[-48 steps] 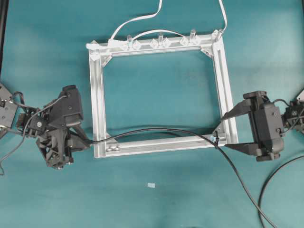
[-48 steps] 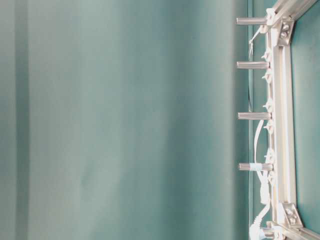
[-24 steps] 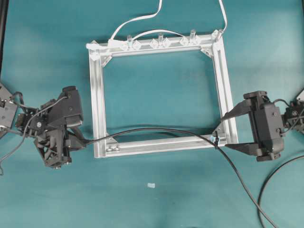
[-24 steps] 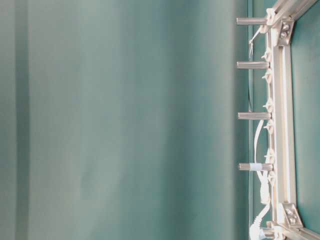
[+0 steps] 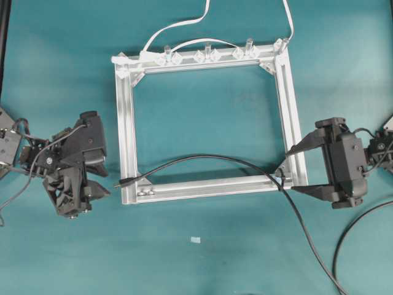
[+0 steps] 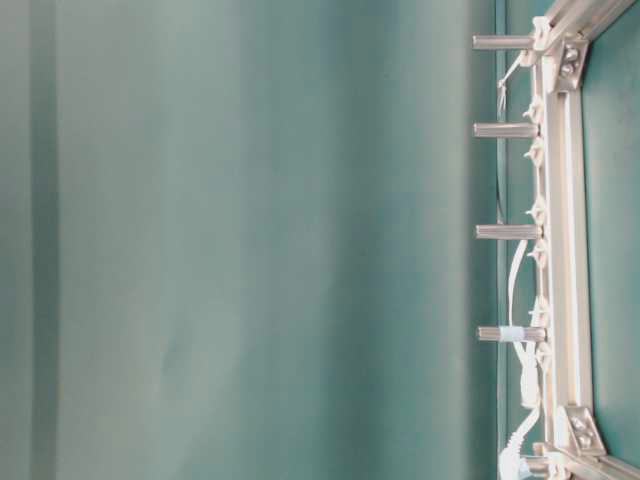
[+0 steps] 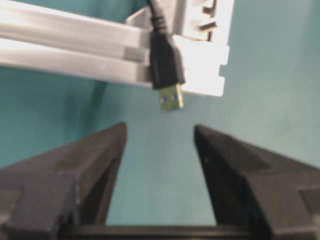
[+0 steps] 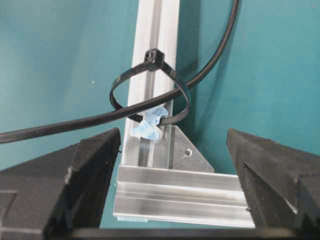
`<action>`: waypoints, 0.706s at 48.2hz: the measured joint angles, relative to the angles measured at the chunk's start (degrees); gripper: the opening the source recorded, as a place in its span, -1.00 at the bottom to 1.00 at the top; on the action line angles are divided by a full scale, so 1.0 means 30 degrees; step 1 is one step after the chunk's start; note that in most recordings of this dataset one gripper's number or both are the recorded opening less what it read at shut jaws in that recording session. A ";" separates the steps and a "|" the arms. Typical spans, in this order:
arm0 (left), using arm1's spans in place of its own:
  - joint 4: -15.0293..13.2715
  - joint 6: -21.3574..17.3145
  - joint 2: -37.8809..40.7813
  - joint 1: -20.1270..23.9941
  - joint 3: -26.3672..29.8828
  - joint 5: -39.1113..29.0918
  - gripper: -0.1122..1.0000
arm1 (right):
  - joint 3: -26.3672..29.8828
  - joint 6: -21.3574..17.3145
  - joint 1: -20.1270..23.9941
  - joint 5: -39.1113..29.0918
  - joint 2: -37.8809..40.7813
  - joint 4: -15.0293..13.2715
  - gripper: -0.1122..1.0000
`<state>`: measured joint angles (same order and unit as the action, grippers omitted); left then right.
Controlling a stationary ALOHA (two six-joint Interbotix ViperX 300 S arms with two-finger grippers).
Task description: Insert the wire through the string loop located on the right side.
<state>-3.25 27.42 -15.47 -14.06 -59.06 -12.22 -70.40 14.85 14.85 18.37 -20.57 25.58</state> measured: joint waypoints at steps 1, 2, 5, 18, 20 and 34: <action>0.0000 -0.0059 0.0000 0.0000 0.0000 0.0000 0.31 | 0.0000 0.0000 0.0000 0.0059 0.0029 0.0000 0.87; 0.0059 -0.0088 0.0000 0.0000 0.0000 0.0000 0.30 | 0.0000 0.0000 0.0000 0.0088 0.0000 0.0000 0.86; 0.0146 -0.0264 0.0000 0.0000 0.0000 0.0000 0.30 | 0.0000 0.0000 0.0000 0.0293 0.0000 0.0000 0.87; 0.0264 -0.2637 -0.0029 0.0850 0.0410 0.0029 0.30 | -0.0029 0.0000 -0.0234 0.1377 -0.0674 0.0000 0.87; 0.0264 -0.3135 0.0000 0.1084 0.0557 0.0029 0.30 | -0.0059 0.0000 -0.0381 0.1406 -0.0879 0.0000 0.87; 0.0264 -0.4629 -0.1348 0.2607 0.0469 0.0381 0.29 | -0.0879 0.0029 -0.1553 0.1523 -0.2725 0.0000 0.87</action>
<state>-2.46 13.54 -19.51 -6.24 -57.66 -11.07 -73.04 14.94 10.20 22.94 -28.74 25.58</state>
